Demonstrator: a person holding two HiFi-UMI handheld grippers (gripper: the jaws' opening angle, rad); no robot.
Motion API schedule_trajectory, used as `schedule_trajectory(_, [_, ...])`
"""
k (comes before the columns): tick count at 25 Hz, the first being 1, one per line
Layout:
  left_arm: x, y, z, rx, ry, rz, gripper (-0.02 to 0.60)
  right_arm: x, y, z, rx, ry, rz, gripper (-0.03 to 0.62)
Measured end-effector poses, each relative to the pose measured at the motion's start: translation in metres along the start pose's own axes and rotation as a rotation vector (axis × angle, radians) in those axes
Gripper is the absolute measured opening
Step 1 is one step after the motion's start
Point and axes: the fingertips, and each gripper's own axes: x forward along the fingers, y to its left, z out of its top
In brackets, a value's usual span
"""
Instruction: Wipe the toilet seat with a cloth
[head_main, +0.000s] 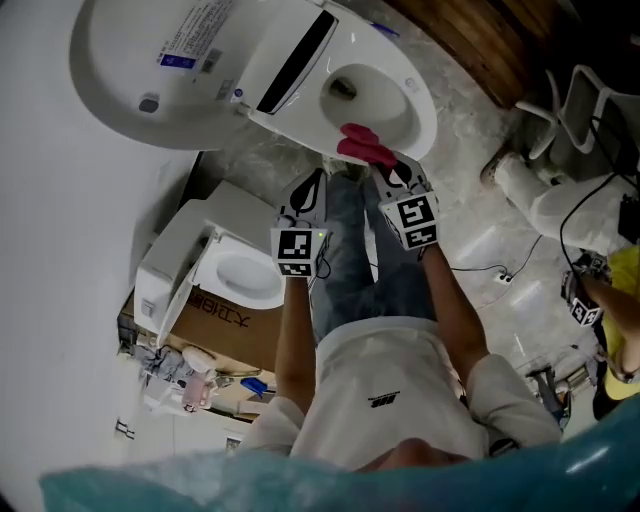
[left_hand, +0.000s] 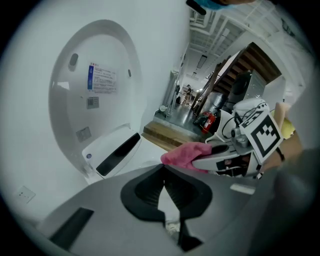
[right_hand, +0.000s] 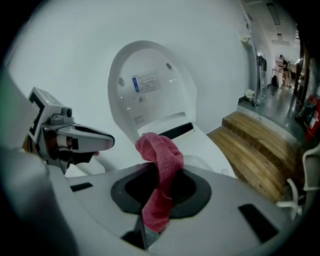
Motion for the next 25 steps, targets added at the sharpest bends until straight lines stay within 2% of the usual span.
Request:
schedule_trajectory(9, [0.036,0.022,-0.047,-0.033,0.032,-0.020,0.009,0.053,0.000,-0.040,0.012,0.061,-0.003,0.054])
schedule_trajectory(25, [0.066,0.053,-0.114,-0.074,0.062,-0.011,0.009,0.141,0.012,-0.112,-0.030,0.153,0.000,0.054])
